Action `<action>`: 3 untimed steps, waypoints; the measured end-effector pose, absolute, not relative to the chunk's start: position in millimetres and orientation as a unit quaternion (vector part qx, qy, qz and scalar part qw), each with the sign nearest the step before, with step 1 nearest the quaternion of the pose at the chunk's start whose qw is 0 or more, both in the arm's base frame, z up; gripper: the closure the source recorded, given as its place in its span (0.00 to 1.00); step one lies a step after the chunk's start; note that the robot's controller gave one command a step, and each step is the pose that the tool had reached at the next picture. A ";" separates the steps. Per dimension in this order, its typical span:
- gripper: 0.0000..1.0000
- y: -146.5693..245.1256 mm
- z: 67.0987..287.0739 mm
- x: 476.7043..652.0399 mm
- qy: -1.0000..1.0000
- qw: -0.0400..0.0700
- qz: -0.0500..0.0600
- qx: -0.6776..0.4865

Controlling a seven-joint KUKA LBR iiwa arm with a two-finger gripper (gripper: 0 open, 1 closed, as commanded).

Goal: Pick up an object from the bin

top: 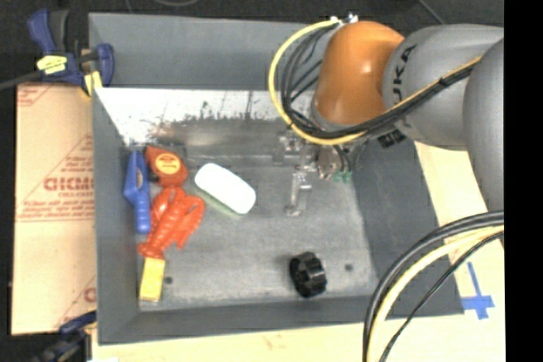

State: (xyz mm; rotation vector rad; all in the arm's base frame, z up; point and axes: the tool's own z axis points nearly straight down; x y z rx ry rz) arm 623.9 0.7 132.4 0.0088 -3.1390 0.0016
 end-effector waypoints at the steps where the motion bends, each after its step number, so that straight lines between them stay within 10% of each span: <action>1: 0.00 0.7 137.1 625.0 -1.000 -0.002 0.000 0.003; 3: 0.00 -33.5 81.5 571.5 -0.997 -0.001 0.000 0.079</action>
Offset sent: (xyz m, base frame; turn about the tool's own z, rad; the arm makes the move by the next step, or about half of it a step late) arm -0.0661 -0.0211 -0.0611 -0.1194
